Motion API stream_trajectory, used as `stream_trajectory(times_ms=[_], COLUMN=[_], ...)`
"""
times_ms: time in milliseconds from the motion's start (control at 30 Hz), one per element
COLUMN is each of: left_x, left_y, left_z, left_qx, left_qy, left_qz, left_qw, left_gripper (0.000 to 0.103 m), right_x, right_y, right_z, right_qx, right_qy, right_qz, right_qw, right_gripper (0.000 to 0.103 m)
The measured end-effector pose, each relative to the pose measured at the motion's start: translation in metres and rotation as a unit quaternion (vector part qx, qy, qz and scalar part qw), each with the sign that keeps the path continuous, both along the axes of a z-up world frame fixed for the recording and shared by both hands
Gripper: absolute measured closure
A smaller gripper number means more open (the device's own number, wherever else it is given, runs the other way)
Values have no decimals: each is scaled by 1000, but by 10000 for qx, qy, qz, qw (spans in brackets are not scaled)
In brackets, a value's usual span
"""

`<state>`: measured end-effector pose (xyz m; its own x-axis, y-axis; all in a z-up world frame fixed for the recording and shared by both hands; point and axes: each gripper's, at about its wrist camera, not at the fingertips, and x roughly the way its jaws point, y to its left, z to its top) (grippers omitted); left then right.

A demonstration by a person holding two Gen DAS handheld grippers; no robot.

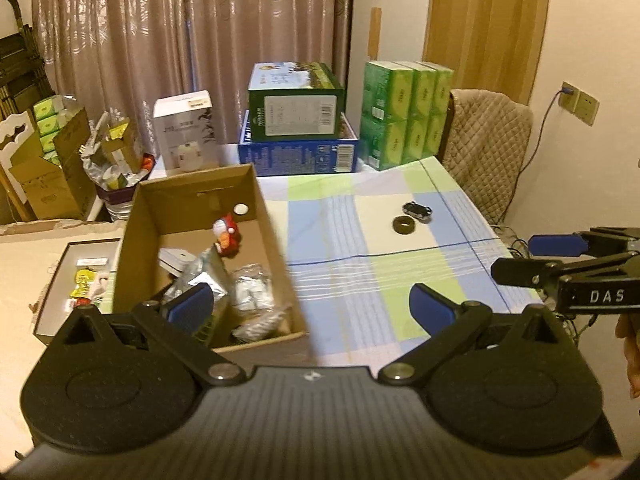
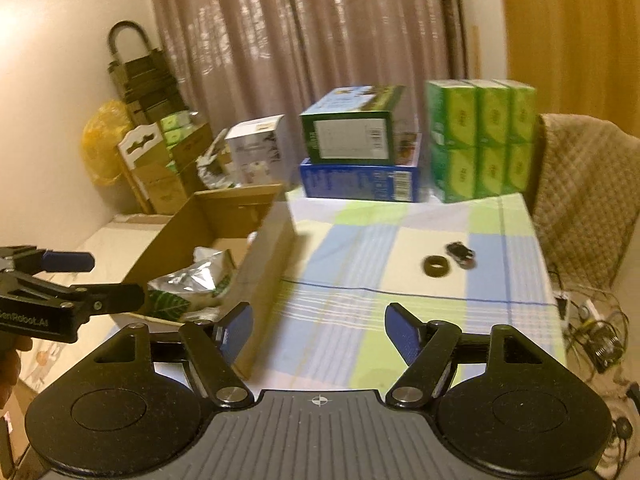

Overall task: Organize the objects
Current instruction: 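Move both open tools away from the box toward the hair tie and toy car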

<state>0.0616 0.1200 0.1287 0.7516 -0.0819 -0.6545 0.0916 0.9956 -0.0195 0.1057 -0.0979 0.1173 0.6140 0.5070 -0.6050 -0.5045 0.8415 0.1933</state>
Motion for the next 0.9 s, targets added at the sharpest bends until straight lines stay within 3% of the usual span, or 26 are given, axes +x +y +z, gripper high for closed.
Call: stream_trajectory(times_ms=[533,900], left_x=[14,33], left_y=[-68,-111], left_z=[-24,-46], left_qx=[-102,-128], left_qy=[74,223], left_qz=[-490,-738], left_qw=[9987,9969], left_gripper=[1,1], right_x=[-7,-2], right_y=[-98,-127], right_z=[-26,-37], right_qx=[125,94], right_qy=[311,416], right_qz=[-1081,-1350], right_qw=[9936,9899], right_gripper=[32,32])
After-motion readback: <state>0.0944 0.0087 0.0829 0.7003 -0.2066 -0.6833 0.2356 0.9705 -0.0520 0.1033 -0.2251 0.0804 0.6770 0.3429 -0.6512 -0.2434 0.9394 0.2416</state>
